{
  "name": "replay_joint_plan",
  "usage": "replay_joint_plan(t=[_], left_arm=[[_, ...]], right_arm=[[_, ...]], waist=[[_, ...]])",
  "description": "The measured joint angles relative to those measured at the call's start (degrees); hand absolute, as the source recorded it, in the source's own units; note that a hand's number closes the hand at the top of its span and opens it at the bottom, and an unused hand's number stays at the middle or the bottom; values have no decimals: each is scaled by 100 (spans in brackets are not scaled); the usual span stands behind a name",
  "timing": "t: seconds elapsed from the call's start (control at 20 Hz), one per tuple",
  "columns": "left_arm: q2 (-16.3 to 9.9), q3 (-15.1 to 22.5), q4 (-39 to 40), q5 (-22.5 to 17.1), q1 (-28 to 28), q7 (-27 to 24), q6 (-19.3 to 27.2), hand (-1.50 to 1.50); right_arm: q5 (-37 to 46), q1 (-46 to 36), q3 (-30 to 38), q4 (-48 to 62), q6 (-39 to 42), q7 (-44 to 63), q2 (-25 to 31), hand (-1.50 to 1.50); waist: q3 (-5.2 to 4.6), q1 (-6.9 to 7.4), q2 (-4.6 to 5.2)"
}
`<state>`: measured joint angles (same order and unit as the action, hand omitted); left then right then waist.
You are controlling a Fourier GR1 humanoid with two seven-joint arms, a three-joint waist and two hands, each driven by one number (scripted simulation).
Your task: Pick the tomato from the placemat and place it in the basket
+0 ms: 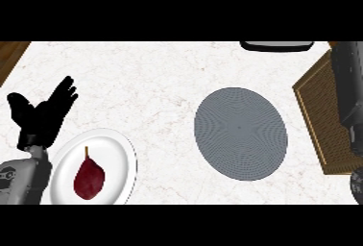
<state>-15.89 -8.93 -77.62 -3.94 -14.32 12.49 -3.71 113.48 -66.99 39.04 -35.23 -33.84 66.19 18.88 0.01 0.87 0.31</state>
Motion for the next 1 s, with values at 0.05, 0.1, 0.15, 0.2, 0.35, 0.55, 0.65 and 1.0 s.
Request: replay_joint_plan(t=[0.05,0.1,0.15,0.2,0.35,0.55,0.65,1.0], left_arm=[[-23,-17,10,0,7,-3,-13,0],[28,18,-23,31,31,-3,31,0],[34,25,-68,33,50,38,40,0],[27,21,-91,33,90,23,32,0],[40,21,-135,38,131,11,41,0],[36,14,-120,35,132,8,18,0],[76,52,-219,62,186,45,47,0],[97,17,-246,59,228,52,56,0]], right_arm=[[-41,128,42,-79,-77,-65,-29,150],[-80,238,91,-144,-147,-120,-38,150],[-102,309,117,-242,-181,-143,-75,150],[0,432,177,-355,-207,-102,-9,-150],[84,704,428,-651,-370,-51,-5,-150],[49,921,685,-826,-518,-81,-35,-150],[19,1002,723,-879,-638,-146,-103,-150],[-183,1179,844,-1323,-1167,-405,-161,-150]], waist=[[-1,-15,-6],[1,-23,-9],[2,-31,-16],[0,-26,-10],[1,-16,-3],[2,-21,-5],[3,-12,-9],[0,-35,-21]])
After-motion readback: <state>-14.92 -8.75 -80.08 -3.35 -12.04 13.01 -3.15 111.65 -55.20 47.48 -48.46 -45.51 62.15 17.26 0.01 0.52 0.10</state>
